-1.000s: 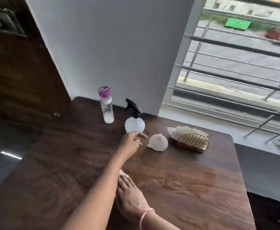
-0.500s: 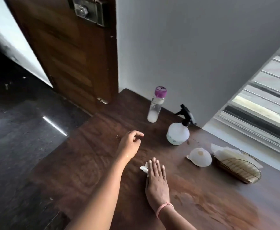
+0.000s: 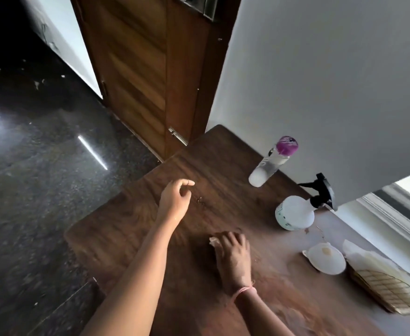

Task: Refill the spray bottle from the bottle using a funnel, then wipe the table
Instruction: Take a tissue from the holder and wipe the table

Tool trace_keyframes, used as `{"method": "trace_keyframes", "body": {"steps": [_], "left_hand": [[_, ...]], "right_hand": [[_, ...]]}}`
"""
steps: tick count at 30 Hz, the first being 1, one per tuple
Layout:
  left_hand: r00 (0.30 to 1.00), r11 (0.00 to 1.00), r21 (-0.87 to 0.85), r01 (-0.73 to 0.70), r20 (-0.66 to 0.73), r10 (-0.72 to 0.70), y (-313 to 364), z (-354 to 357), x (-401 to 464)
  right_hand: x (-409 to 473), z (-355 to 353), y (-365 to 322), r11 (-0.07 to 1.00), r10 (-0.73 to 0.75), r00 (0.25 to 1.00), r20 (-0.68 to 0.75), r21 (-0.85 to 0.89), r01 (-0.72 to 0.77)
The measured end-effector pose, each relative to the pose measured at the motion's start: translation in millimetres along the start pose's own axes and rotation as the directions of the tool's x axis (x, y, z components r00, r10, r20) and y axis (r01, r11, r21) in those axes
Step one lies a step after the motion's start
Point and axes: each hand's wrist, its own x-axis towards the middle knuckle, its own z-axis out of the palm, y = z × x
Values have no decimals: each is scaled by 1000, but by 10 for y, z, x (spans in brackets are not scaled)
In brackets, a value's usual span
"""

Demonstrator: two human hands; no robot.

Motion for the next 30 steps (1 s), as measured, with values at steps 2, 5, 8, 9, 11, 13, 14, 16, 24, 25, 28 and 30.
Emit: {"method": "trace_keyframes", "body": {"steps": [2, 5, 8, 9, 11, 13, 14, 16, 24, 25, 28, 30], "left_hand": [[997, 999, -1, -48, -60, 47, -62, 34, 90], [993, 996, 81, -42, -103, 51, -171, 122, 199], [990, 990, 139, -16, -135, 35, -297, 203, 189], [986, 989, 142, -51, -150, 72, -331, 214, 158], [975, 990, 78, -117, -180, 129, -370, 211, 109], [970, 991, -23, -134, -208, 126, -373, 185, 102], [968, 989, -44, -141, -214, 128, -372, 179, 103], [967, 986, -30, -166, -199, 157, -381, 182, 99], [967, 984, -18, -178, -189, 171, -383, 195, 91], [969, 986, -26, -167, -191, 159, -358, 186, 88], [971, 987, -40, -156, -192, 145, -348, 181, 85], [967, 984, -43, -174, -195, 162, -367, 187, 87]], "right_hand": [[76, -43, 154, 995, 103, 995, -3, -1, -103], [51, -31, 19, 992, 79, 997, 13, 97, -80], [25, 26, -404, 984, -151, 987, 61, 109, 144], [24, 71, -509, 966, -244, 968, 66, 100, 237], [75, 163, -543, 944, -326, 944, 52, 79, 322], [191, 199, -379, 973, -215, 976, 12, 85, 214], [268, 176, -248, 993, -96, 995, -25, 58, 98], [453, 51, 87, 986, 164, 977, -135, 45, -160], [314, 71, -317, 972, -61, 998, 9, 228, 58], [212, 101, -477, 958, -187, 981, 55, 233, 170], [162, 129, -617, 883, -427, 901, 77, 252, 396], [367, 115, -449, 905, -386, 922, 39, 211, 370]]}}
